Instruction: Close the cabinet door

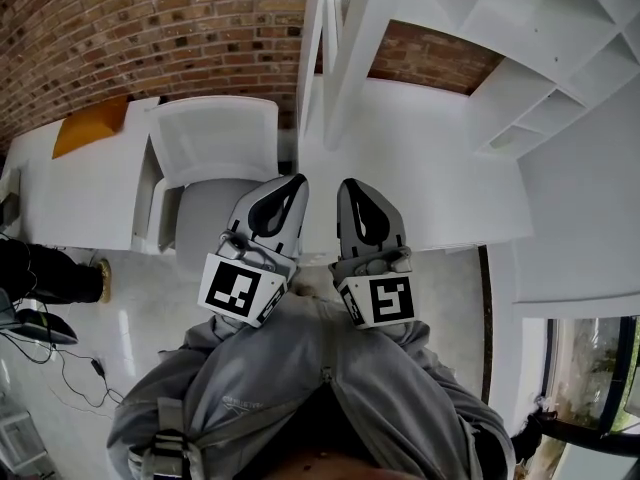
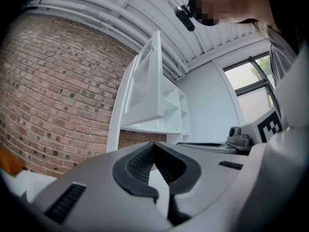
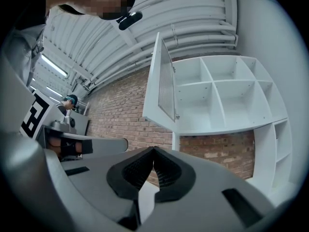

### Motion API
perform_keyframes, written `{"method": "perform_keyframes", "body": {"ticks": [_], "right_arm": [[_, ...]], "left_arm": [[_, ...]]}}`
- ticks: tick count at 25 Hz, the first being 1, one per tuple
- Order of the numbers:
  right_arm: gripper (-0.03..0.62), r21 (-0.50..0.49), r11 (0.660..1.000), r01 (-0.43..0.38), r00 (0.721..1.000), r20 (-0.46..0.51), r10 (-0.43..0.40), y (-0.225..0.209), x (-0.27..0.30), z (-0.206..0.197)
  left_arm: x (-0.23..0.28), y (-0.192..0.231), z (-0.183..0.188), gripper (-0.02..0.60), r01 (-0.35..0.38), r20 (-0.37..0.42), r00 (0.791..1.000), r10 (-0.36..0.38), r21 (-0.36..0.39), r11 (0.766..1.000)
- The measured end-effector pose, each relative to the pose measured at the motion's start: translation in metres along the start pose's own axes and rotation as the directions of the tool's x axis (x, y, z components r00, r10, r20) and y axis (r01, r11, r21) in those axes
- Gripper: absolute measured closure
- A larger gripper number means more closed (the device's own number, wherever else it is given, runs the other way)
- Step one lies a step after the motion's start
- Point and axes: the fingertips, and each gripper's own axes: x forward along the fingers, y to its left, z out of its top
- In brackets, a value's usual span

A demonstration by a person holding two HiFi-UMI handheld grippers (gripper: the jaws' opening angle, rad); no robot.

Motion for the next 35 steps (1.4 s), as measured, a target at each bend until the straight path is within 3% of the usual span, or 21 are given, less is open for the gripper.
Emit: {"method": "perform_keyframes", "body": {"ticks": [10, 22, 35], "right_arm": [[0.568, -0.011, 0.999, -0.035, 0.998, 0.048, 0.036, -0.005, 0.005, 0.022], [0.568, -0.047, 0.997, -0.058, 0.986, 0.151, 0.065, -0.013, 0.003, 0.064], [0.568, -0.166, 0.983, -0.072, 0.959, 0.259, 0.114, -0.019, 0.008, 0.130]], "left_arm": [[0.005, 0.005, 0.021, 0.577, -0.048, 0.049, 0.998, 0.047, 0.021, 0.999], [0.009, -0.009, 0.066, 0.577, -0.017, 0.137, 0.991, 0.004, 0.100, 0.995], [0.014, -0.012, 0.124, 0.577, 0.012, 0.234, 0.971, -0.051, 0.168, 0.986]]}}
